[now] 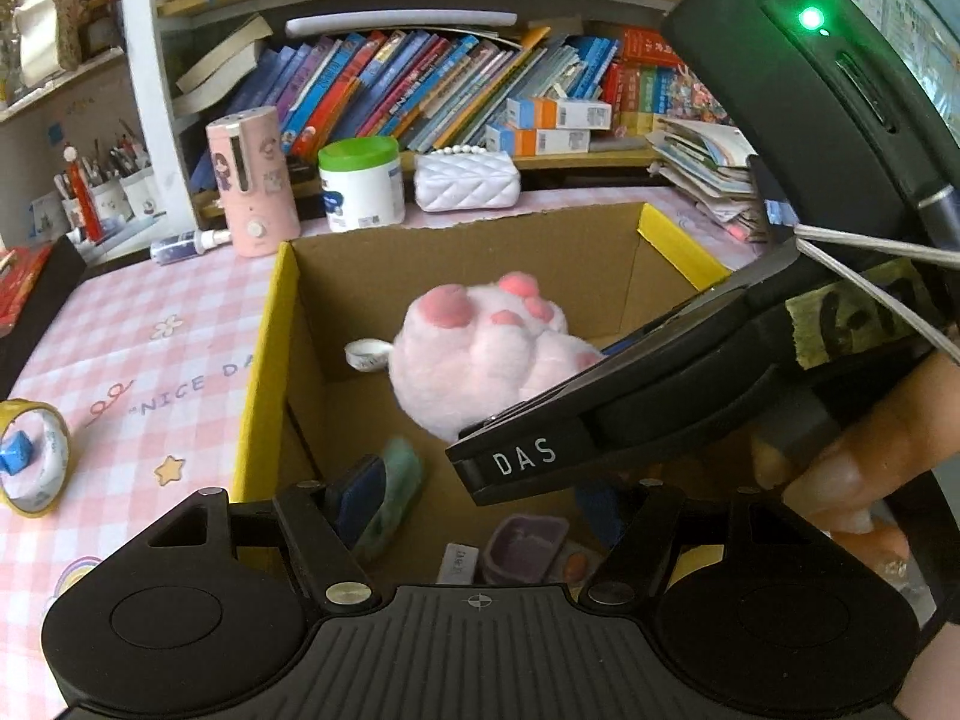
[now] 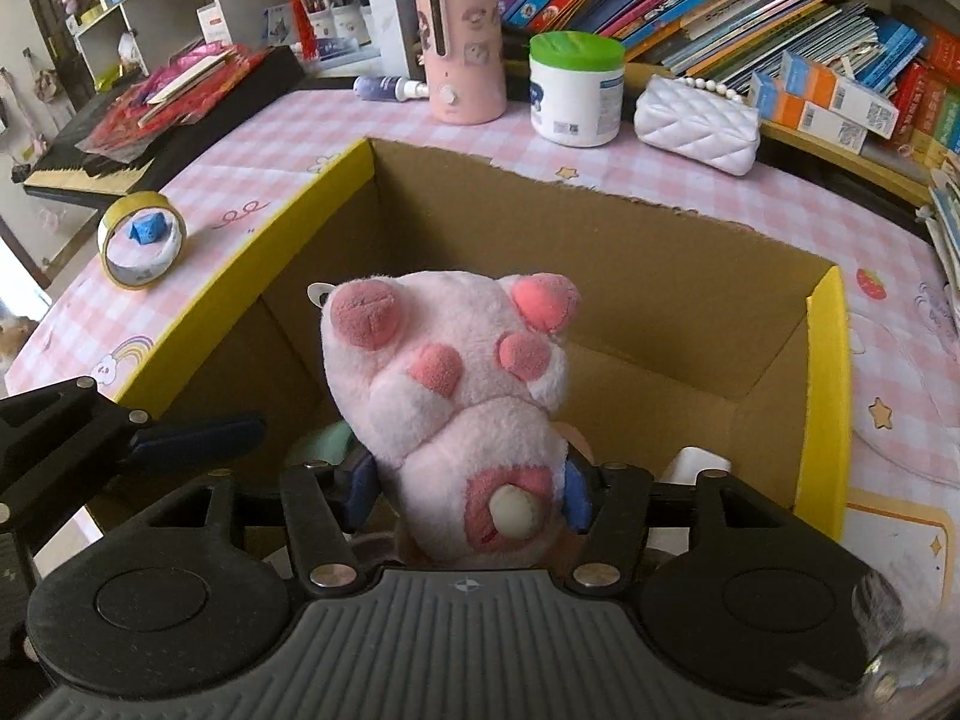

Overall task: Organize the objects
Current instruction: 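Open both tools to drop the pig and mint-green toy into the box, then withdraw both tools from the box back toward the table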

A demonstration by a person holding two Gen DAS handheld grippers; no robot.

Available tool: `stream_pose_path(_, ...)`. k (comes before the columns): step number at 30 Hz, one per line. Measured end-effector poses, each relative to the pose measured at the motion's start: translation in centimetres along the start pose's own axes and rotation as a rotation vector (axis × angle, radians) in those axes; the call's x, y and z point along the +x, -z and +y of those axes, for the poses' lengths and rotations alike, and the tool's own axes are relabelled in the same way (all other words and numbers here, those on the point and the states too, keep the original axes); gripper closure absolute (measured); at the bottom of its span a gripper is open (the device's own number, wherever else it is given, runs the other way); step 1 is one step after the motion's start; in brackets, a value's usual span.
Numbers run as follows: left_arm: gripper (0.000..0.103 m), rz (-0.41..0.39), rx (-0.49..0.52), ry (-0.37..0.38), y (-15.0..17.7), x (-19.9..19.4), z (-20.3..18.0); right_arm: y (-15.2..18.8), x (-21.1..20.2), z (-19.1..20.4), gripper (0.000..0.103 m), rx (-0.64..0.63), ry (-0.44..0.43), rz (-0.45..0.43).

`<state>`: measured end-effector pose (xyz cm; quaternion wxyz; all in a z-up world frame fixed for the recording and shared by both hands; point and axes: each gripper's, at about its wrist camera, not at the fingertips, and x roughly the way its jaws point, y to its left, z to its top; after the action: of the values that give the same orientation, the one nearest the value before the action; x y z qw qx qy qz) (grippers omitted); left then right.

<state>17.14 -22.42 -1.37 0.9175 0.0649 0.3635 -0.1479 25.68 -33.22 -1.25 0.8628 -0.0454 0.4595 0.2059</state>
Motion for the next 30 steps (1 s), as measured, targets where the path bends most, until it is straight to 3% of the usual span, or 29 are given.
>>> stream_pose_path(2, 0.032, -0.005, 0.000, -0.003, 0.1, -0.3, 0.2, 0.0, -0.1, 0.1, 0.044, 0.017, -0.005, -0.005)
stream_pose_path(5, 0.028, -0.016, -0.006, -0.011, 0.2, -0.9, 0.3, -0.1, -0.9, 0.2, 0.034, 0.056, -0.008, -0.042)
stream_pose_path(10, 0.026, -0.051, 0.006, -0.007, 0.6, -2.3, 0.3, 0.0, -3.0, 0.6, 0.032, 0.082, 0.014, -0.100)
stream_pose_path(12, 0.026, -0.063, 0.002, -0.006, 0.8, -2.9, 0.4, 0.3, -4.2, 0.8, 0.020, 0.118, 0.035, -0.127)
stream_pose_path(16, 0.023, -0.086, -0.021, 0.010, 1.3, -4.6, 1.1, 1.9, -7.2, 2.2, 0.019, 0.179, 0.120, -0.219)
stream_pose_path(18, 0.016, -0.114, -0.030, 0.014, 1.6, -5.7, 1.6, 2.8, -8.7, 2.9, 0.017, 0.199, 0.162, -0.269)
stream_pose_path(24, 0.015, -0.166, -0.080, 0.011, 2.8, -8.4, 3.5, 5.8, -12.9, 4.9, 0.015, 0.254, 0.316, -0.438)
stream_pose_path(28, 0.014, -0.185, -0.108, -0.029, 4.1, -10.0, 5.1, 8.4, -14.5, 6.8, 0.014, 0.260, 0.433, -0.503)
stream_pose_path(30, 0.008, -0.196, -0.104, -0.049, 4.9, -10.8, 5.7, 9.7, -14.9, 8.0, 0.013, 0.247, 0.479, -0.525)
